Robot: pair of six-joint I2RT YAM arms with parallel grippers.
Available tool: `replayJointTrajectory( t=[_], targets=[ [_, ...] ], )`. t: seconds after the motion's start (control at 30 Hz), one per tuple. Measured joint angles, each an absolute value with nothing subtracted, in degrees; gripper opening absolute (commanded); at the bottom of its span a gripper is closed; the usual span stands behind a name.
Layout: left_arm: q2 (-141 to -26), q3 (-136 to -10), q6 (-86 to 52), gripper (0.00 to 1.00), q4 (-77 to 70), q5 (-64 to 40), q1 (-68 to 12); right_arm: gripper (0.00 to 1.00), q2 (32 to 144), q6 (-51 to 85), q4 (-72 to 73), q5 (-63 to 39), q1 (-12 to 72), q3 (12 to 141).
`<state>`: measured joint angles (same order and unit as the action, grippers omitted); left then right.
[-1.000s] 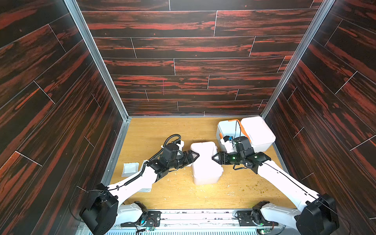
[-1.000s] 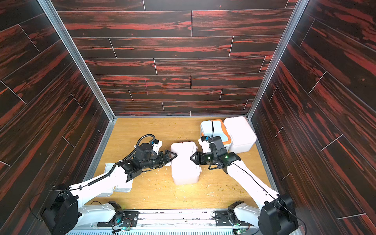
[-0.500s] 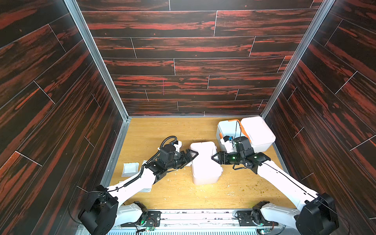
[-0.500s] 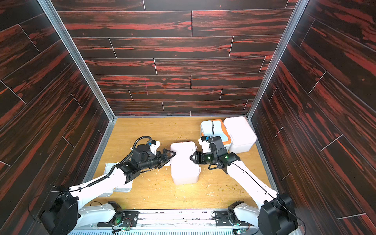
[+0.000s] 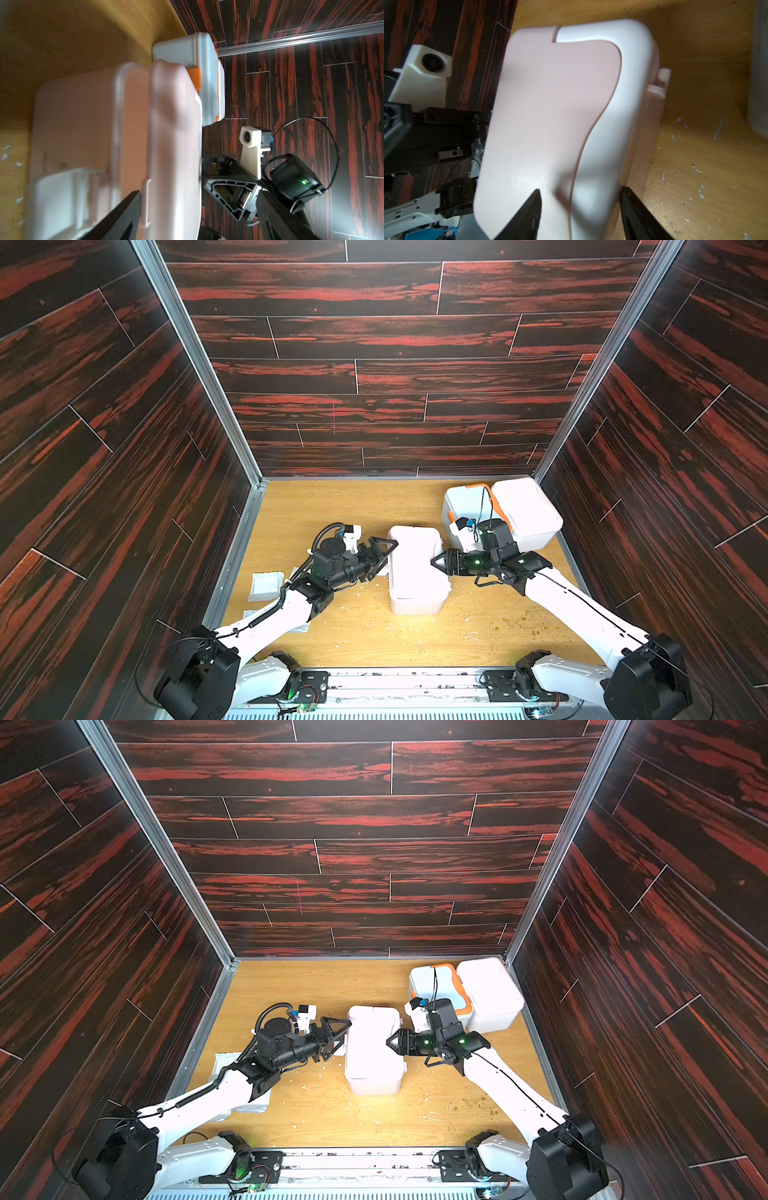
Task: Open first aid kits and take out gauze
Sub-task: Open the lid of the first aid kit.
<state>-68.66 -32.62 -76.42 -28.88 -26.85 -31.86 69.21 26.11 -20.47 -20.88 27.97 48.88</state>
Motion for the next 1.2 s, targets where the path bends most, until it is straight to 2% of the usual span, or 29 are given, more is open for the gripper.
replayJointTrajectory(
  t=[0.13,0.3,0.5,0.6,0.87,1.2],
  targets=[
    [-68.4,-32.6,-78.6,0.9,-32.8,-28.2,-32.1,0.65,69.2,26.3,-20.1,-21.6,28.6,48.6],
    [-68.5,-32.6,-79.9,0.9,-34.1,-29.0,-32.1,0.74,68.3,26.6,-20.5,-19.2,28.6,48.6],
    [-68.6,-37.6,-77.0,0.9,-27.2,-29.6,-32.8,0.85,61.8,27.0,-23.5,-11.9,28.6,48.8],
    [-69.7,-42.6,-74.8,0.9,-24.0,-29.6,-34.5,0.89,57.2,27.3,-24.6,-7.3,28.6,49.2],
    [-79.6,-59.8,-68.2,0.9,-16.0,-28.9,-41.5,0.92,47.3,29.0,-29.2,6.4,28.6,50.6],
    [-97.3,-83.1,-60.6,0.9,-5.6,-28.3,-51.2,0.94,43.6,33.1,-37.1,22.9,28.6,54.1]
  ],
)
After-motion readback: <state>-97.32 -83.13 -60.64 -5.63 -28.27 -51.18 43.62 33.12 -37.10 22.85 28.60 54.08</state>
